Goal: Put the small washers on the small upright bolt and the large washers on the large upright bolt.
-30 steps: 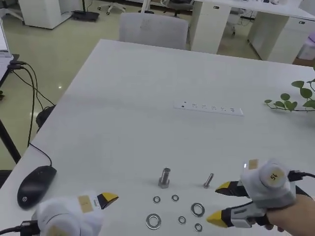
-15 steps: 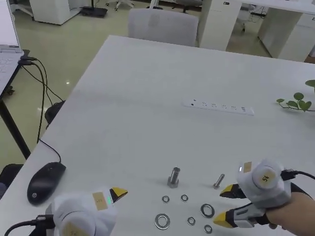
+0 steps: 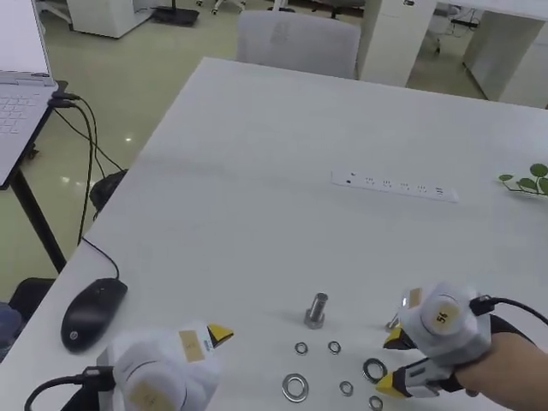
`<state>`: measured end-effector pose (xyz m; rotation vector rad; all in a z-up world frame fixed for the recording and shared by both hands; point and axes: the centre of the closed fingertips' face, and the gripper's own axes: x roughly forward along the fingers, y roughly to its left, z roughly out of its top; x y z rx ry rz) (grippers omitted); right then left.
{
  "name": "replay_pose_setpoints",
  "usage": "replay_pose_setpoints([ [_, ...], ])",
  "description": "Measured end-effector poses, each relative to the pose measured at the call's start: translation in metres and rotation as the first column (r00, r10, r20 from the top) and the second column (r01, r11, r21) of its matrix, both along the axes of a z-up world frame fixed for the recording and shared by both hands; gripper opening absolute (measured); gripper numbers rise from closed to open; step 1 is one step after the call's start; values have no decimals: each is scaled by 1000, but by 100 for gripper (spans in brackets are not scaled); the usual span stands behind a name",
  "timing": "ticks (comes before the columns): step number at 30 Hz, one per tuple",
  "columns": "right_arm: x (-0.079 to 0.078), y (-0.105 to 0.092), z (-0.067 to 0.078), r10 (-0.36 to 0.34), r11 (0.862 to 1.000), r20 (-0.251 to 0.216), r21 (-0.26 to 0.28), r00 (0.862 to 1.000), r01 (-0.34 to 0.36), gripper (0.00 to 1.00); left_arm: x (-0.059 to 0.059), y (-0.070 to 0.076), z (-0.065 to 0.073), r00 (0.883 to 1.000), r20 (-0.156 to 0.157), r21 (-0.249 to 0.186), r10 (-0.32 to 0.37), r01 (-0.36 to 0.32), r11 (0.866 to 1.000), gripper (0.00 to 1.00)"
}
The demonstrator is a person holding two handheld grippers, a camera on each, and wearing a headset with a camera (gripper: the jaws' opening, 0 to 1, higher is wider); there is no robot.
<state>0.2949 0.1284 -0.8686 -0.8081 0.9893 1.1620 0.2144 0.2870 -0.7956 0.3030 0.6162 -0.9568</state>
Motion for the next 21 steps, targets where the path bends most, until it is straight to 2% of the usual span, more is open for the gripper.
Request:
replay_pose_setpoints([
  [2, 1, 2, 0, 7, 1000, 12, 2, 1000, -8, 37, 0, 0, 0, 1000, 0, 3, -3, 3, 1000, 86],
  [6, 0, 3, -4, 14, 1000, 3, -11, 1000, -14, 36, -1, 0, -1, 1000, -3, 16, -12, 12, 1000, 86],
  [16, -2, 1, -13, 69, 994, 11, -80, 998, -68, 34, 2, -1, 1, 1000, 5, 12, -8, 8, 1000, 85],
  [17, -2, 3, -11, 64, 996, 6, -62, 998, -63, 33, 2, -1, 1, 1000, 5, 13, -9, 9, 1000, 85],
  [21, -3, 2, -11, 49, 997, -9, -67, 999, -50, 30, 0, 1, 0, 1000, -2, 14, -11, 11, 1000, 83],
])
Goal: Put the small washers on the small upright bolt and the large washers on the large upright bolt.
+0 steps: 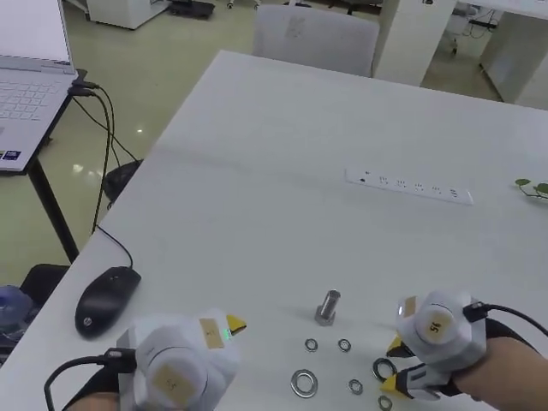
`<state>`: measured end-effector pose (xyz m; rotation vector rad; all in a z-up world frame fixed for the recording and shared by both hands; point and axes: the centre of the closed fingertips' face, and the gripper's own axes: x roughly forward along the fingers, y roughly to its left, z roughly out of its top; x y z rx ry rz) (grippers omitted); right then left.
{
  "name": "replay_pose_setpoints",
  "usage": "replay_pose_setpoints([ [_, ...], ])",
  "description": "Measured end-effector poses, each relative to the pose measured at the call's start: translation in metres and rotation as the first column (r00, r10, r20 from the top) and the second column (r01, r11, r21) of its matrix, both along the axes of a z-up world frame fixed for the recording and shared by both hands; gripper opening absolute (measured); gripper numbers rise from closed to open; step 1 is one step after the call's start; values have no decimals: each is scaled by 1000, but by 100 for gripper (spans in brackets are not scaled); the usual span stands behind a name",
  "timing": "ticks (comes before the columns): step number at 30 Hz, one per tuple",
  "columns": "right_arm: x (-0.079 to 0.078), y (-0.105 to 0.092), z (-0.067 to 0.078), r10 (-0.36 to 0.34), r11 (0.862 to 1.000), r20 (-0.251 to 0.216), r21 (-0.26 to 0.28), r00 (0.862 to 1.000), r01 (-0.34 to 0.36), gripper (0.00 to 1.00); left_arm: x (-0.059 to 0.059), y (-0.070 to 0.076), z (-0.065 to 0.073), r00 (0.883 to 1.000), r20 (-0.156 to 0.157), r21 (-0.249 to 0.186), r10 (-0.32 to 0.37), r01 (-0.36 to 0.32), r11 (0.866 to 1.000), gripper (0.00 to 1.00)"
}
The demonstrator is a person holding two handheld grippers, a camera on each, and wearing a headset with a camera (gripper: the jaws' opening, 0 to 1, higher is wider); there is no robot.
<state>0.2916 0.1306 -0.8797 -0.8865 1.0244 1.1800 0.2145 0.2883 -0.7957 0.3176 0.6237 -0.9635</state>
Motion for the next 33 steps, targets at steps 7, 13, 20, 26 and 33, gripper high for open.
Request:
replay_pose_setpoints([
  [7, -1, 0, 0, -20, 1000, -21, -15, 1000, 20, 28, -1, 1, 0, 1000, -2, 4, -2, 2, 1000, 82],
  [13, -1, 1, -1, -11, 997, -28, -75, 1000, 9, 25, -2, 0, 1, 1000, -5, 0, -5, 5, 1000, 79],
  [20, 1, 0, -1, -9, 993, -39, -119, 999, 5, 22, -2, -5, 6, 1000, 3, -11, -4, 4, 1000, 78],
  [26, 2, -1, -1, -26, 994, -43, -109, 999, 21, 21, -3, -5, 9, 1000, 8, -10, -3, 3, 1000, 78],
  [33, 1, -2, -1, -47, 993, -62, -112, 997, 40, 21, -3, -3, 8, 1000, 9, -5, 2, -2, 1000, 77],
])
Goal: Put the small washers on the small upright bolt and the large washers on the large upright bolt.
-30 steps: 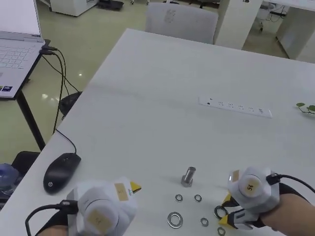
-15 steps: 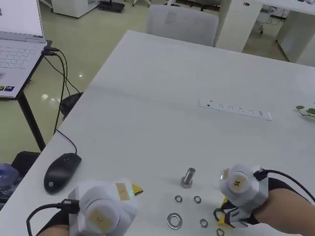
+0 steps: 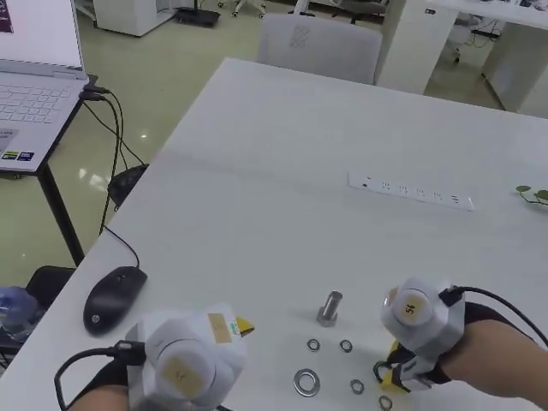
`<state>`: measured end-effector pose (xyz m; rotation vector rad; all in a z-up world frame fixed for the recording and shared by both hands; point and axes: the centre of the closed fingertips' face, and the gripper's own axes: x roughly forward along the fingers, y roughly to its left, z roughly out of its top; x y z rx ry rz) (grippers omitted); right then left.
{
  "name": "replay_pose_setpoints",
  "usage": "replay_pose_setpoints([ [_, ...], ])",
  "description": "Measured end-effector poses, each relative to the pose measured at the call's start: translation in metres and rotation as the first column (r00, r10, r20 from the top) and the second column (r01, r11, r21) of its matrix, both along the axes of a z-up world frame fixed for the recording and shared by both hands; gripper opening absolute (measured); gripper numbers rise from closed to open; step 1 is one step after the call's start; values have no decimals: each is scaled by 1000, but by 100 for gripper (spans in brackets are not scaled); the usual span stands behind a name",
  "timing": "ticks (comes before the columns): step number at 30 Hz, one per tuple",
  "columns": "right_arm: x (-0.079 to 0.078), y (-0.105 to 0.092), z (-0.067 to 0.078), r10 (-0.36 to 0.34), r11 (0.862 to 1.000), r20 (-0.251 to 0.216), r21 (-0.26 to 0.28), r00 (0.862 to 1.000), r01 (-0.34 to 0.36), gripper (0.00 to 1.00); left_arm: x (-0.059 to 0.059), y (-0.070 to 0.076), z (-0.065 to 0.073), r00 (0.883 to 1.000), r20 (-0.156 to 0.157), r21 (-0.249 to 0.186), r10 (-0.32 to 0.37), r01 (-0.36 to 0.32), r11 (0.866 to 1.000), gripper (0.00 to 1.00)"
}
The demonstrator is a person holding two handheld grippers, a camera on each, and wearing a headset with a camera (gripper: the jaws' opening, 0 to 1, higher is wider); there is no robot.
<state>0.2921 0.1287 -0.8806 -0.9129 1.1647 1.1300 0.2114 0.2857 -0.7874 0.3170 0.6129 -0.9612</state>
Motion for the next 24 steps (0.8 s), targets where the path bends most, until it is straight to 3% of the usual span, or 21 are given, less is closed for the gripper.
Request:
replay_pose_setpoints([
  [7, 3, -5, 12, -1, 1000, -7, -11, 1000, 1, 21, -1, 3, -2, 1000, 0, 9, 0, 0, 1000, 77],
  [12, 9, -2, 31, 7, 1000, 2, -15, 1000, -7, 21, -1, 3, -2, 1000, -1, 12, -2, 2, 1000, 77],
  [24, 24, 22, 74, 37, 999, 23, -27, 999, -36, 21, 4, 5, 5, 1000, 15, 14, -8, 8, 1000, 77],
])
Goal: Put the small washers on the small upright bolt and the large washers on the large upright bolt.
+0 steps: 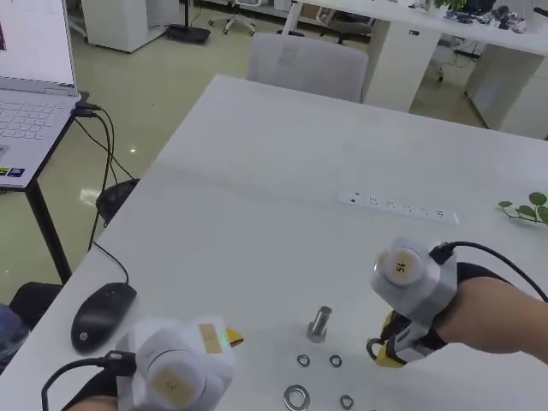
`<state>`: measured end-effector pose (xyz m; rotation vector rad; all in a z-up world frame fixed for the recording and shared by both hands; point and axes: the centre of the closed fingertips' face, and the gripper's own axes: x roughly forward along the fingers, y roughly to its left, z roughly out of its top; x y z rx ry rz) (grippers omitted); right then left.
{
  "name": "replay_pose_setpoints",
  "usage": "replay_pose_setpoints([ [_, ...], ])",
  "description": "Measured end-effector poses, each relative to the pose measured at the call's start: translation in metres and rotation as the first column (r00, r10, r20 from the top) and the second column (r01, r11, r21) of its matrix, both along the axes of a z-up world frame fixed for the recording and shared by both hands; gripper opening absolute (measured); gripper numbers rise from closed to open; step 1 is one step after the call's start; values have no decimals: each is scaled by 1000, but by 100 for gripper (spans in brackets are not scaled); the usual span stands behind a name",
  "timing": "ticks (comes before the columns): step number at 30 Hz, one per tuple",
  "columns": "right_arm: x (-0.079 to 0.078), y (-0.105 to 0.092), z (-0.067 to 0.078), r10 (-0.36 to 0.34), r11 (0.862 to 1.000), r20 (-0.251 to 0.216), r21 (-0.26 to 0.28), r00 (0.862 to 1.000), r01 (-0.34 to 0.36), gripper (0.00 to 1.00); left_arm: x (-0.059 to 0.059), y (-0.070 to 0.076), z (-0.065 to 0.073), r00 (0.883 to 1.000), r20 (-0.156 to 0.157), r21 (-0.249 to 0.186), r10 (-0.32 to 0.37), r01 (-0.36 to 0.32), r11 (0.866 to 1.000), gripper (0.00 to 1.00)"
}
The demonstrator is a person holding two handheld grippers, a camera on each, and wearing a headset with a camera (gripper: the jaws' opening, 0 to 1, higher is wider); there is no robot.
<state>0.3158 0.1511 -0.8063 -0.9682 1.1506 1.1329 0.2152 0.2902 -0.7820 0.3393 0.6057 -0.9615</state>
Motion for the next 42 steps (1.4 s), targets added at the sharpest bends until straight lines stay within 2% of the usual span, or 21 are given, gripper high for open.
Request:
replay_pose_setpoints([
  [8, 13, 16, 17, 7, 1000, 8, 12, 1000, -7, 21, 3, 6, -5, 1000, -5, 14, 4, -4, 1000, 78],
  [17, 28, 41, 24, 26, 999, 16, 29, 1000, -27, 21, 4, 7, -13, 1000, -18, 31, 4, -3, 1000, 81],
  [23, 36, 55, 20, 40, 998, 24, 44, 999, -41, 22, 7, 7, -15, 1000, -23, 29, 11, -10, 1000, 82],
  [32, 42, 63, 8, 44, 998, 10, 40, 999, -45, 22, 9, 1, -17, 999, -35, 15, 18, -18, 1000, 84],
  [42, 39, 72, -3, 65, 997, -13, 33, 998, -65, 22, 9, 1, -17, 999, -34, 25, 9, -8, 1000, 84],
])
